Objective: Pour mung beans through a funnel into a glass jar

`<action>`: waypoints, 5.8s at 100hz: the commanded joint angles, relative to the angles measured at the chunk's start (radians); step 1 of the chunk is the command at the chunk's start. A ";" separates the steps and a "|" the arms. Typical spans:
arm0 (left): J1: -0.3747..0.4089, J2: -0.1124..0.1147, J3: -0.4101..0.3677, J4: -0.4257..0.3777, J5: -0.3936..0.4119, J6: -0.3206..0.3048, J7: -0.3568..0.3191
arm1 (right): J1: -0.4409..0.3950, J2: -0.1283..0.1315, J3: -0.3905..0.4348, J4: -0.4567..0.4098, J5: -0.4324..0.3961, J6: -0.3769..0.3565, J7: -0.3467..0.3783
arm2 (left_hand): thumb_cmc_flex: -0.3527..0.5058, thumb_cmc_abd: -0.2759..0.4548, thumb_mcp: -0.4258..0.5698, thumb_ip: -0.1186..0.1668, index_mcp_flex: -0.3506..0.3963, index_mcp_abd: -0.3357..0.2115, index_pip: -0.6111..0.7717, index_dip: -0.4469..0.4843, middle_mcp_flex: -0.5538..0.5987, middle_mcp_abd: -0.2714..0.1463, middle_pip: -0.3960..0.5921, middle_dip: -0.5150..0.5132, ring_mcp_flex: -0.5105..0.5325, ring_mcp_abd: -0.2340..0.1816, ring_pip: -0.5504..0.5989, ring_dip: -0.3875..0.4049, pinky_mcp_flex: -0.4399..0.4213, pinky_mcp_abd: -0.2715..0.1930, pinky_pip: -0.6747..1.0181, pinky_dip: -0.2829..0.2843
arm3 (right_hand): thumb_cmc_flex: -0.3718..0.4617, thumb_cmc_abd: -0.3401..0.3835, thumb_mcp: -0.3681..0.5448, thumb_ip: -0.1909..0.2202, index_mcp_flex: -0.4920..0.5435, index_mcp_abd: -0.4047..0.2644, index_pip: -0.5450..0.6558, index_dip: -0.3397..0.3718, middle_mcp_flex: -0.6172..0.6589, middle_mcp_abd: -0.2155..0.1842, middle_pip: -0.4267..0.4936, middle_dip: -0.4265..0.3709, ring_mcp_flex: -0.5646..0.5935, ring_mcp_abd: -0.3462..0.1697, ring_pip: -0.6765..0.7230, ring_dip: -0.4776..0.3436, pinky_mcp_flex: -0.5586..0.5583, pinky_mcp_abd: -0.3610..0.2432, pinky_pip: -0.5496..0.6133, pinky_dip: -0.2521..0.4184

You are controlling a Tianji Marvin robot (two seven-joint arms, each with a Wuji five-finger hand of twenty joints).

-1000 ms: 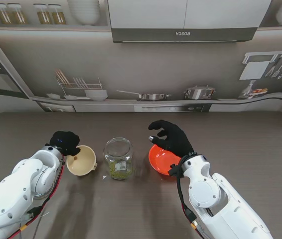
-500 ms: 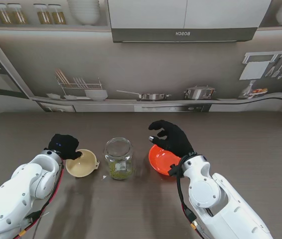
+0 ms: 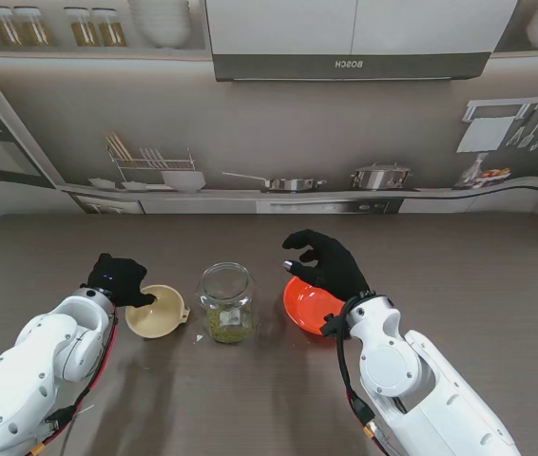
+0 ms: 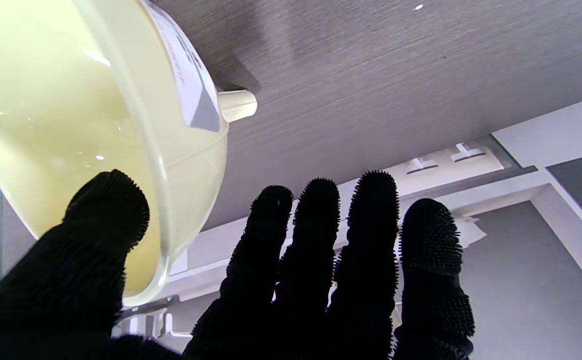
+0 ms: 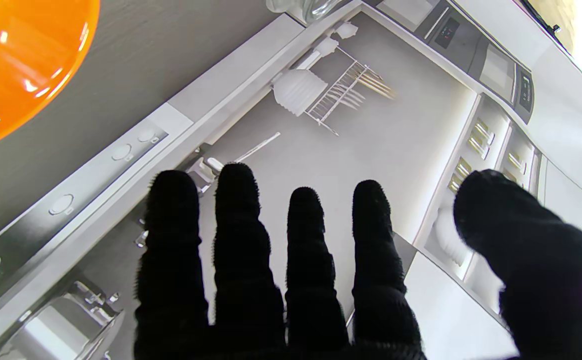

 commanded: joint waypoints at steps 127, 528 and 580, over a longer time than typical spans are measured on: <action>0.291 -0.006 -0.400 -0.405 -0.186 -0.083 -0.411 | -0.005 0.001 -0.004 -0.008 0.003 0.000 0.030 | 0.053 0.075 -0.134 0.078 -0.331 -0.162 -0.129 -0.064 -0.456 0.014 -0.151 -0.204 -0.308 0.036 -0.170 -0.085 -0.206 0.012 -0.286 0.025 | -0.026 0.042 -0.009 0.033 0.004 0.004 0.021 0.001 0.003 0.007 0.005 -0.002 0.020 -0.004 0.009 -0.003 -0.015 0.008 0.025 0.001; 0.393 -0.015 -0.221 -0.185 -0.273 0.305 -0.328 | -0.013 0.004 0.000 -0.003 0.048 0.001 0.066 | 0.418 -0.156 0.314 -0.072 -0.068 -0.176 0.937 0.210 0.226 -0.090 0.178 0.649 0.451 -0.111 0.789 0.157 0.539 -0.014 0.539 -0.018 | -0.027 0.058 -0.005 0.034 0.024 0.007 0.021 0.004 0.003 0.009 0.006 -0.001 0.021 -0.005 0.012 -0.002 -0.018 0.008 0.025 0.001; 0.417 -0.024 -0.240 -0.183 -0.315 0.293 -0.269 | -0.013 0.003 -0.004 -0.001 0.057 -0.004 0.067 | 0.435 -0.151 0.335 -0.085 -0.112 -0.158 1.006 0.266 0.258 -0.064 0.237 0.611 0.451 -0.121 0.885 0.139 0.566 0.007 0.558 -0.014 | -0.026 0.061 -0.003 0.034 0.031 0.011 0.022 0.003 0.003 0.011 0.006 -0.001 0.021 -0.005 0.013 -0.002 -0.018 0.008 0.026 0.001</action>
